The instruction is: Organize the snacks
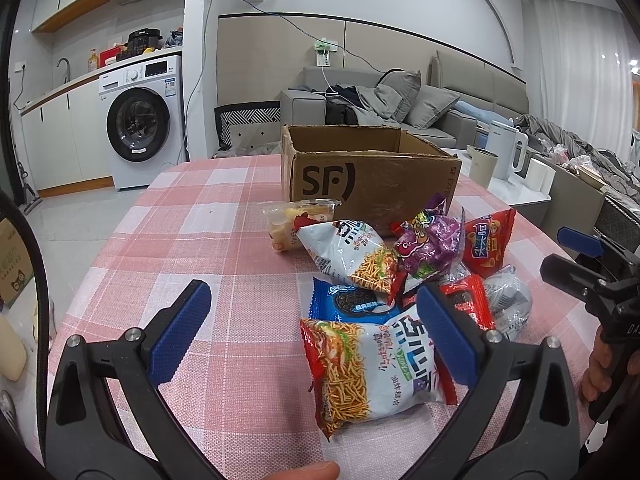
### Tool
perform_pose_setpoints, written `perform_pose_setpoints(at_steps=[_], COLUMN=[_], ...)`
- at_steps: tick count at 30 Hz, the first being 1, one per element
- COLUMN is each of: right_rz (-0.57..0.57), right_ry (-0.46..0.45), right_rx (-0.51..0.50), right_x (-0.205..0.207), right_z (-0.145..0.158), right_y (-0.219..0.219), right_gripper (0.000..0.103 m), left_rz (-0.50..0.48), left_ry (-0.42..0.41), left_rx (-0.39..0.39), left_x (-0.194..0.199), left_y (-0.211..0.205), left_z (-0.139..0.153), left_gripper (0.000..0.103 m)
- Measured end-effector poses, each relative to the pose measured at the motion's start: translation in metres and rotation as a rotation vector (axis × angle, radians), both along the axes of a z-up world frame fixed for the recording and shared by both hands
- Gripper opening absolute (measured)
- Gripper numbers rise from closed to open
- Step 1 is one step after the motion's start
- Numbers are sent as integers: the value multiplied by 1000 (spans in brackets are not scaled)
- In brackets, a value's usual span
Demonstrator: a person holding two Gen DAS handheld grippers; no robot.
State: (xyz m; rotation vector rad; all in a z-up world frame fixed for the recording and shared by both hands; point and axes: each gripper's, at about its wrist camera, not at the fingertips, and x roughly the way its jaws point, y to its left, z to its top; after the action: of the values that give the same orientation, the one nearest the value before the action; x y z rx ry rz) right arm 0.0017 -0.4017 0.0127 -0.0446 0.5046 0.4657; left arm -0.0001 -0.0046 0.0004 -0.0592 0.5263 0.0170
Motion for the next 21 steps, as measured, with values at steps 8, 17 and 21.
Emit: perform_pose_setpoints(at_steps=[8,17,21], right_rz=[-2,-15,-17], right_ry=[1,30,60], right_rx=[-3,-4,5], right_x=[1,8,14], right_z=[0,-2,-5], right_y=[-1,-1,-3], right_gripper=[103,103,103], left_rz=[-14,-12,-27], left_ry=[10,29,42], left_rx=[20,9,-16], left_x=[3,6,7], left_y=[-3,-1,2], left_z=[-1,-4,-6], left_gripper=[103,103,103])
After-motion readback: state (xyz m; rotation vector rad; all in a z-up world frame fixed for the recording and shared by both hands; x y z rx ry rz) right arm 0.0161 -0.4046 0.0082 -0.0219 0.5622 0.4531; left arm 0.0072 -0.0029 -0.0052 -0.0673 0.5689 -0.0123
